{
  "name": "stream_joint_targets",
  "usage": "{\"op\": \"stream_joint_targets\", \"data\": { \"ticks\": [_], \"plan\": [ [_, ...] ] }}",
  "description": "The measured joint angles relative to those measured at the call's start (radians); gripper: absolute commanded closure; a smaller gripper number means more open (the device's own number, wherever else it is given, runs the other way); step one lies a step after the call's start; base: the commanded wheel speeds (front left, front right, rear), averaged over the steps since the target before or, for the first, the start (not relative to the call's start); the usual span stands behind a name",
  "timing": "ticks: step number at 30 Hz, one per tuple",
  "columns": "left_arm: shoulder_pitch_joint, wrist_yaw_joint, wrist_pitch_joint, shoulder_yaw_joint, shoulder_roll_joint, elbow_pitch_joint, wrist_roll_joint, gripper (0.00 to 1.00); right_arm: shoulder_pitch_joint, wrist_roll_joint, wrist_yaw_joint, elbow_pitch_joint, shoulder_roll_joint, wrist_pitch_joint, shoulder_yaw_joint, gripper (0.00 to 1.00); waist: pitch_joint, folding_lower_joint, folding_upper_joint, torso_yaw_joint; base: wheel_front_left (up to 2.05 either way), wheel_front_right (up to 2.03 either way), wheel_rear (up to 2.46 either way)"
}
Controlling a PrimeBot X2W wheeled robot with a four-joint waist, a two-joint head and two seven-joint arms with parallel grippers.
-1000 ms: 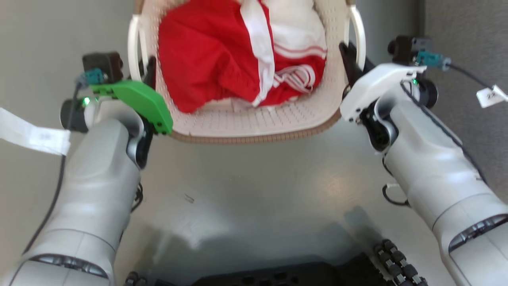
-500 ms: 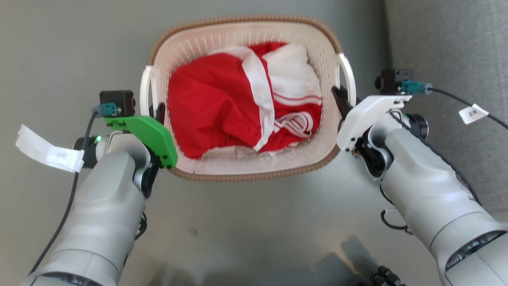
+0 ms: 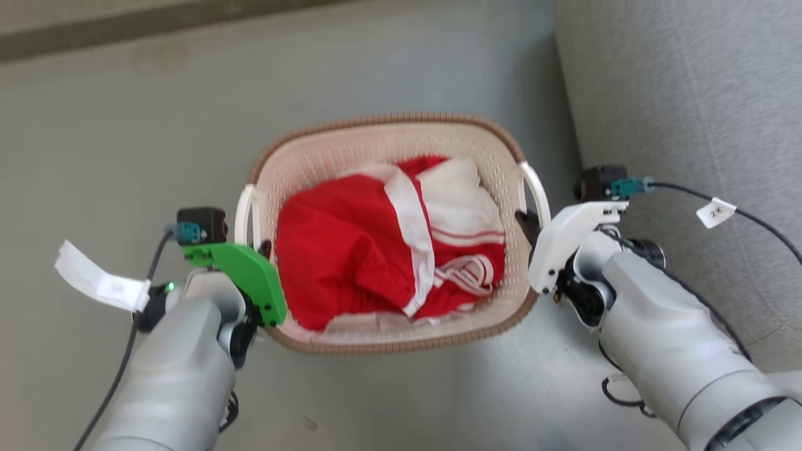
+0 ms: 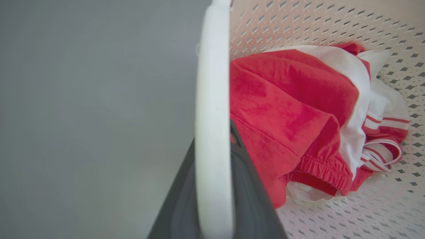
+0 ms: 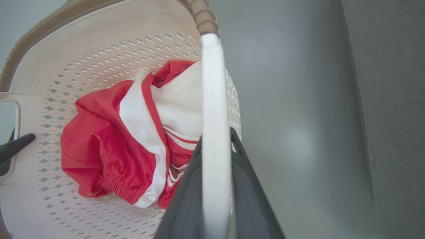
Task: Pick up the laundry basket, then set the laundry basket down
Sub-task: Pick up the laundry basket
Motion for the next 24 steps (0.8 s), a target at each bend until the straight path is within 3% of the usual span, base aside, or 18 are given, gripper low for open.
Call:
{"op": "stream_joint_targets", "data": {
  "ticks": [24],
  "plan": [
    [0.148,0.002,0.123,-0.091,0.007,-0.017,-0.111,1.0,0.134,0.085,-0.007,0.012,-0.005,0.141,0.077,1.0,-0.281,-0.0001,0.0,-0.009,0.0,0.0,0.0]
  ]
}}
